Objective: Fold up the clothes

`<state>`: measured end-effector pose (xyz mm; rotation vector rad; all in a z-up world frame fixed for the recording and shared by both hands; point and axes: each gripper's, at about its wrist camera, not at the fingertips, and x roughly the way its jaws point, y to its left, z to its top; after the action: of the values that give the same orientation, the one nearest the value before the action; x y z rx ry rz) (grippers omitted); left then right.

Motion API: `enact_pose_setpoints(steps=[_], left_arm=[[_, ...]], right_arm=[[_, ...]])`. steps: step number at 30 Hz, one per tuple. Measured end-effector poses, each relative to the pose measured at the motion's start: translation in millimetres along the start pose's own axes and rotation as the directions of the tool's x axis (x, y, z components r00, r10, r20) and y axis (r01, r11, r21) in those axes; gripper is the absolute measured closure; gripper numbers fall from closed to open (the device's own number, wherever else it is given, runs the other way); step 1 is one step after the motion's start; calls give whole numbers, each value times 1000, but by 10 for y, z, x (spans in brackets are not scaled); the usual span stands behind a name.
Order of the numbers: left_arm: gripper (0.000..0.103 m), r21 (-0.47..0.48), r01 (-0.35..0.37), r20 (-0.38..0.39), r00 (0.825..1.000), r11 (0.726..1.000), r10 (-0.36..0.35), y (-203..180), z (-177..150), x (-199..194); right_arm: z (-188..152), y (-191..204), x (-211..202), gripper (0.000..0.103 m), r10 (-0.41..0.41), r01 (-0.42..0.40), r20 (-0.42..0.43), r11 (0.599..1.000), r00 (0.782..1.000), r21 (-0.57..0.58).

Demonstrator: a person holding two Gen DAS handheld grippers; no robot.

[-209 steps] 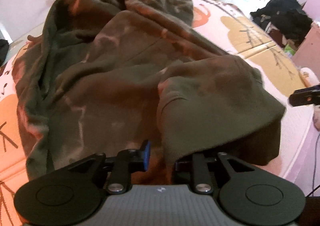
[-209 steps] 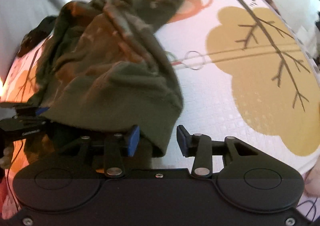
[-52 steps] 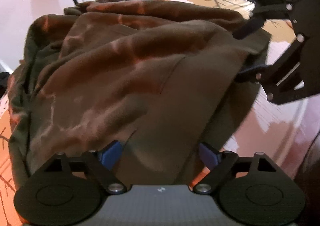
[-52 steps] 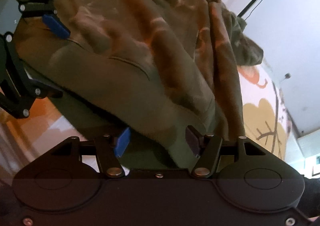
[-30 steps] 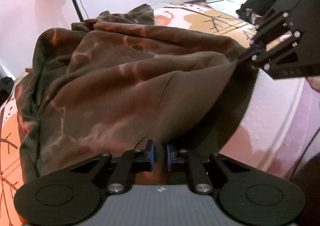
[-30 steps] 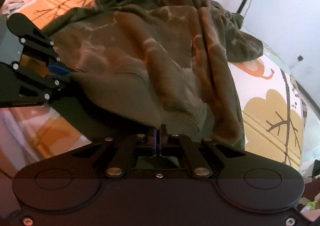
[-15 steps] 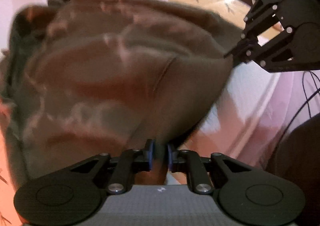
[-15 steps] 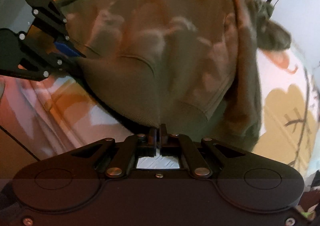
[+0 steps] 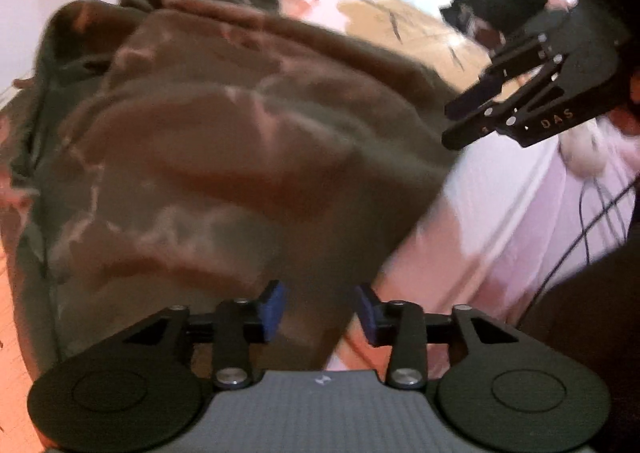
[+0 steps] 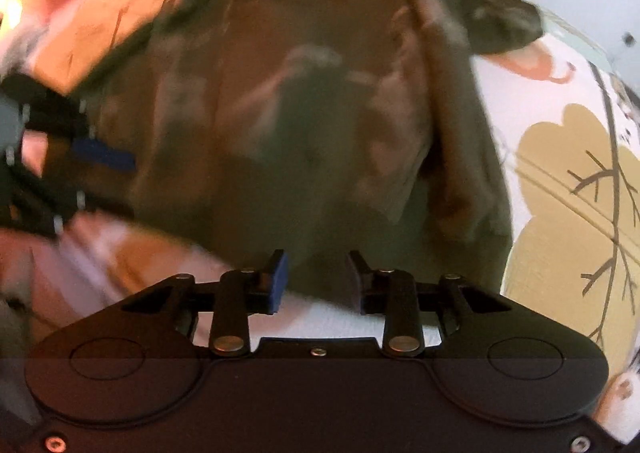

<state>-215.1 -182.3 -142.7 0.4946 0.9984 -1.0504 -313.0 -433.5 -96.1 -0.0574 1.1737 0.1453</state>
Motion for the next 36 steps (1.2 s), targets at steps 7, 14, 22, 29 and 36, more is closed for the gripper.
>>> enact_pose_setpoints(steps=[7,14,22,29,36], left_arm=[[56,-103,-15,-2,1000,995,15,133,103,132],[60,-188,-37,-48,998,981,29,269,95,367],[66,-216,-88,-102,993,973,67,312,91,420],[67,-222,-127,-138,986,967,98,365,7,343],[67,-238,-169,-180,975,956,128,466,-89,270]], right_arm=[[296,16,166,93,44,-49,67,996,997,74],[354,127,542,95,90,-99,73,987,993,126],[222,-37,754,99,25,-26,6,982,1000,189],[72,-231,706,101,6,1,-26,972,1000,235],[-90,-444,653,99,-66,89,-92,956,994,280]])
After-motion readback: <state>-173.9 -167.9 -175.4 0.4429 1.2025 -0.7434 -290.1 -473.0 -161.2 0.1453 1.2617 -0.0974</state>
